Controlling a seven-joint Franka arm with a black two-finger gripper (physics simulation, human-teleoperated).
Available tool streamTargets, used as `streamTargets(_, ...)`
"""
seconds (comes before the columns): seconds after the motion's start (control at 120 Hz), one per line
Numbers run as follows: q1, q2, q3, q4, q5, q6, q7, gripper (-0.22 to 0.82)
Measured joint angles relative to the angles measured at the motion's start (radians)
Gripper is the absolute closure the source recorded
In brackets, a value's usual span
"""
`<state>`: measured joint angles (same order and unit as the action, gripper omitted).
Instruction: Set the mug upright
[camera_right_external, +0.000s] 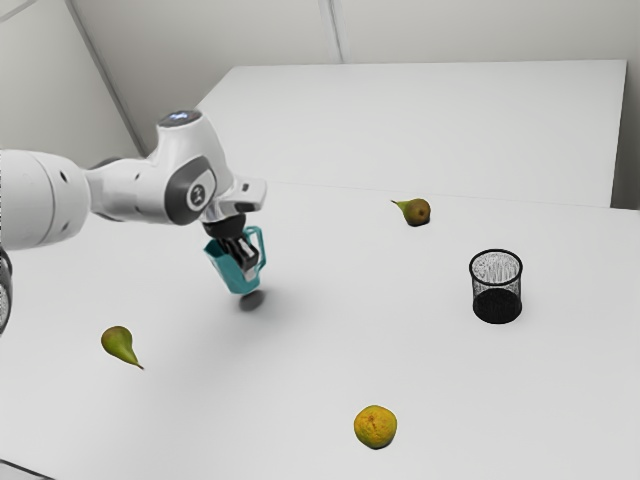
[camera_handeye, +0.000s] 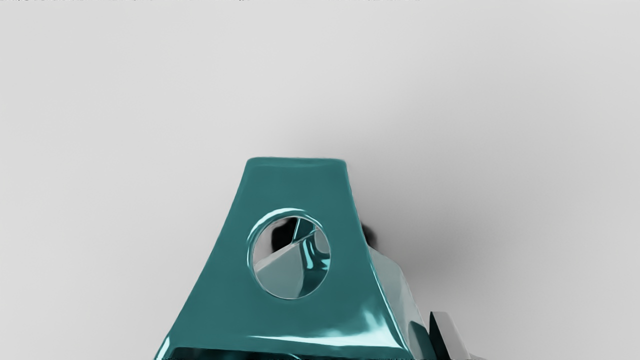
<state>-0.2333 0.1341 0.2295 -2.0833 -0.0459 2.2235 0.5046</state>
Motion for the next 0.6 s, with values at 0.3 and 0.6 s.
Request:
streamTargets(0.3,-0.003,0.050,0.000,-0.026,0.004,0.140,-0.052,0.78)
streamTargets(0.6,-0.004,0.072,0.000,-0.045,0.004,0.202,-0.088,0.78)
